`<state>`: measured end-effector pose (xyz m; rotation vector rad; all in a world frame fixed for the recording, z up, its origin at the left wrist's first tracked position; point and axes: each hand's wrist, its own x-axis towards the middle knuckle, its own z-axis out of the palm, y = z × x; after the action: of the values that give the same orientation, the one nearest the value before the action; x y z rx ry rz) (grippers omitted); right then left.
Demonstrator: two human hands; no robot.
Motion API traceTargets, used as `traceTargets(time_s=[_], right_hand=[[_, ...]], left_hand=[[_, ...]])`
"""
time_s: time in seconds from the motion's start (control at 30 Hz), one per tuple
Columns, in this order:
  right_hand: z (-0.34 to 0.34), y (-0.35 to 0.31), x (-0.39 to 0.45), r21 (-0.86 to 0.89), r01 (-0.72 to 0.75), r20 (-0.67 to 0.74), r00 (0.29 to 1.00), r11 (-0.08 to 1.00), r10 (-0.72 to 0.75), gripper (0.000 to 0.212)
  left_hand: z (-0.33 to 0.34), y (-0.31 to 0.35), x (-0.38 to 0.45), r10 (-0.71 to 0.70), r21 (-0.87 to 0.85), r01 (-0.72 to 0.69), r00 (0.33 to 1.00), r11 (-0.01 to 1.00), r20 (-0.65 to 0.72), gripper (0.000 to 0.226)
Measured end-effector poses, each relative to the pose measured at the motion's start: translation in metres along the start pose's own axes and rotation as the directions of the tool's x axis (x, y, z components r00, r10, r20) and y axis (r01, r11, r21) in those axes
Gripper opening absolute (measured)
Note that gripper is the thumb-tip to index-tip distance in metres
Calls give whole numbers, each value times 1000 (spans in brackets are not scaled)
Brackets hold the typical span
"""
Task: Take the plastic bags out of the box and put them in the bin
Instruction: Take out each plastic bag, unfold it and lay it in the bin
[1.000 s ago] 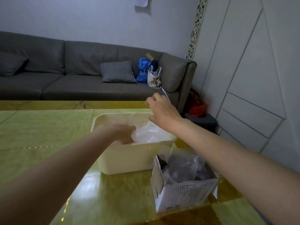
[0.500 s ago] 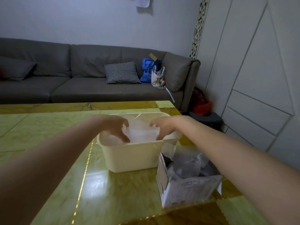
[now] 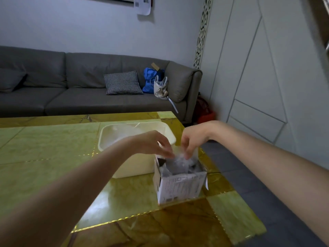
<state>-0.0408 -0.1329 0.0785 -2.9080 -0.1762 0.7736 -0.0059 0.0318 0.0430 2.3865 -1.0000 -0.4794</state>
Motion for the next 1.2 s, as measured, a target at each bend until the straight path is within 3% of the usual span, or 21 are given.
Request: traceTargets(time_s=[0.1, 0.23, 0.37, 0.4, 0.47, 0.53, 0.63, 0.73, 0.77, 0.83, 0.97, 1.07, 1.13, 1.2], right_hand=[[-3, -1, -7, 192, 107, -227, 972, 976, -62, 21], [-11, 7, -16, 489, 262, -415, 909, 832, -42, 14], [-12, 1, -11, 758, 455, -582, 795, 467, 169, 11], [-13, -4, -6, 764, 486, -615, 748, 425, 249, 10], [-16, -10, 4, 680, 473, -716, 593, 560, 368, 8], [-21, -15, 13, 538, 431, -832, 412, 724, 372, 17], [-29, -16, 19, 351, 287, -909, 333, 891, 251, 22], [-38, -19, 25, 282, 201, -937, 268, 938, 224, 21], [-41, -25, 29, 276, 195, -940, 259, 941, 222, 23], [-46, -42, 41, 254, 214, -937, 294, 943, 186, 21], [-50, -87, 67, 223, 385, -918, 393, 896, 60, 13], [-55, -110, 76, 251, 513, -915, 403, 821, 28, 13], [-60, -110, 82, 327, 553, -911, 400, 767, 100, 26], [-60, -99, 91, 426, 548, -886, 415, 720, 207, 34]], left_hand=[[-8, 10, 2, -34, -102, 16, 982, 995, -184, 10], [-42, 11, -7, -247, -386, 87, 889, 918, -387, 13], [-50, 2, -14, -358, -483, 124, 829, 867, -429, 15], [-50, 0, -14, -369, -485, 122, 810, 866, -455, 15], [-44, -6, -13, -365, -468, 118, 797, 876, -482, 14], [-42, -16, -13, -364, -448, 129, 791, 885, -491, 15], [-48, -43, -17, -415, -447, 163, 722, 879, -553, 16], [-64, -65, -20, -482, -440, 214, 528, 872, -699, 17], [-69, -64, -21, -466, -424, 202, 480, 883, -743, 16], [-74, -55, -18, -356, -342, 115, 455, 932, -816, 18], [-68, -36, -12, -143, -151, 13, 422, 988, -895, 34], [-63, -43, -10, -74, -79, -1, 353, 997, -933, 42], [-64, -56, -6, -54, -30, 68, 369, 997, -928, 46], [-65, -69, -1, -61, 31, 180, 481, 983, -874, 48]])
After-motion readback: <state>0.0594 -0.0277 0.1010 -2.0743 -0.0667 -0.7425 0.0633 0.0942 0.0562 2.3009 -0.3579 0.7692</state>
